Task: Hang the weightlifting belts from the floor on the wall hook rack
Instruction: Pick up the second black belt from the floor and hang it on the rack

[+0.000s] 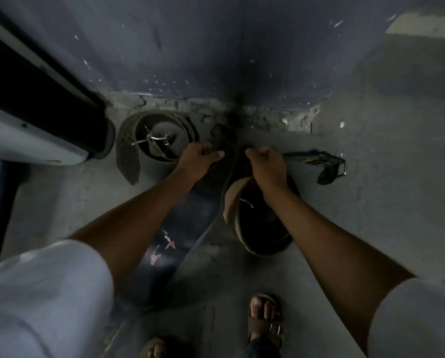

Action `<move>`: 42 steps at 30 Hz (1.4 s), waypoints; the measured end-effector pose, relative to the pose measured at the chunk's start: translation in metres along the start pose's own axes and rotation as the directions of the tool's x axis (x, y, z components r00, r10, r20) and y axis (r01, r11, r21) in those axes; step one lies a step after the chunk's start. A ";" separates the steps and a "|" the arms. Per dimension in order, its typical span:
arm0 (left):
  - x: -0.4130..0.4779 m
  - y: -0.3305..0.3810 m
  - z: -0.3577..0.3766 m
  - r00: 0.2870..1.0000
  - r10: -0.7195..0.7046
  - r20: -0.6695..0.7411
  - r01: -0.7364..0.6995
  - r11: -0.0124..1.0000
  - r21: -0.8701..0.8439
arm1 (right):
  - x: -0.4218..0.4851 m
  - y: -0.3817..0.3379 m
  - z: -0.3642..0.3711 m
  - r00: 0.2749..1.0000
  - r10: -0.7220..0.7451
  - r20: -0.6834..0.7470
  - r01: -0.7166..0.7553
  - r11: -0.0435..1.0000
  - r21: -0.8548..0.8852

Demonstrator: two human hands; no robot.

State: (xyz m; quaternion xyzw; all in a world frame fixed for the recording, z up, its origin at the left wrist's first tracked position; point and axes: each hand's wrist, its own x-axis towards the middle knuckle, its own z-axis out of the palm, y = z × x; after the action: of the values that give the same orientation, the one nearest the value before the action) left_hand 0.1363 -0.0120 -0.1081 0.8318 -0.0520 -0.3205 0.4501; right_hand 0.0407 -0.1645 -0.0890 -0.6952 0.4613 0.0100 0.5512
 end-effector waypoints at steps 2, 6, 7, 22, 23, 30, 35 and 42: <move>-0.047 0.028 -0.021 0.996 0.054 0.071 -0.046 0.993 -0.111 | -0.019 -0.026 -0.009 0.987 0.121 0.103 -0.136 0.980 0.146; -0.165 0.096 -0.082 0.985 0.072 0.155 -0.046 0.985 -0.167 | -0.080 -0.109 -0.030 0.901 0.283 0.329 -0.407 0.815 0.412; -0.193 0.117 -0.102 0.983 0.080 0.165 -0.050 0.983 -0.179 | -0.098 -0.135 -0.037 0.896 0.298 0.328 -0.430 0.764 0.482; -0.477 0.492 -0.338 0.951 0.303 -0.063 -0.309 0.918 -0.248 | -0.443 -0.603 -0.201 0.706 -0.682 0.190 0.592 0.716 0.370; -0.490 0.513 -0.349 0.935 0.339 -0.102 -0.353 0.902 -0.247 | -0.463 -0.629 -0.211 0.690 -0.706 0.159 0.622 0.691 0.369; -0.542 0.625 -0.412 0.809 0.584 -0.069 -0.584 0.786 -0.203 | -0.601 -0.812 -0.293 0.435 -0.898 -0.057 0.829 0.375 0.414; -0.566 0.668 -0.433 0.738 0.651 -0.178 -0.673 0.729 -0.124 | -0.678 -0.902 -0.350 0.232 -0.961 -0.153 0.913 0.161 0.374; -0.563 0.701 -0.451 0.772 0.604 -0.198 -0.627 0.774 -0.086 | -0.744 -0.968 -0.409 0.127 -0.952 -0.277 0.913 0.003 0.407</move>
State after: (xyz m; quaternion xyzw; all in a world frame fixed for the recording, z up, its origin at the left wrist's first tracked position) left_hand 0.0954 0.1092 0.8897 0.7561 -0.2621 -0.0908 0.5927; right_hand 0.0427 -0.0448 1.1925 -0.6567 -0.1512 -0.4457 0.5892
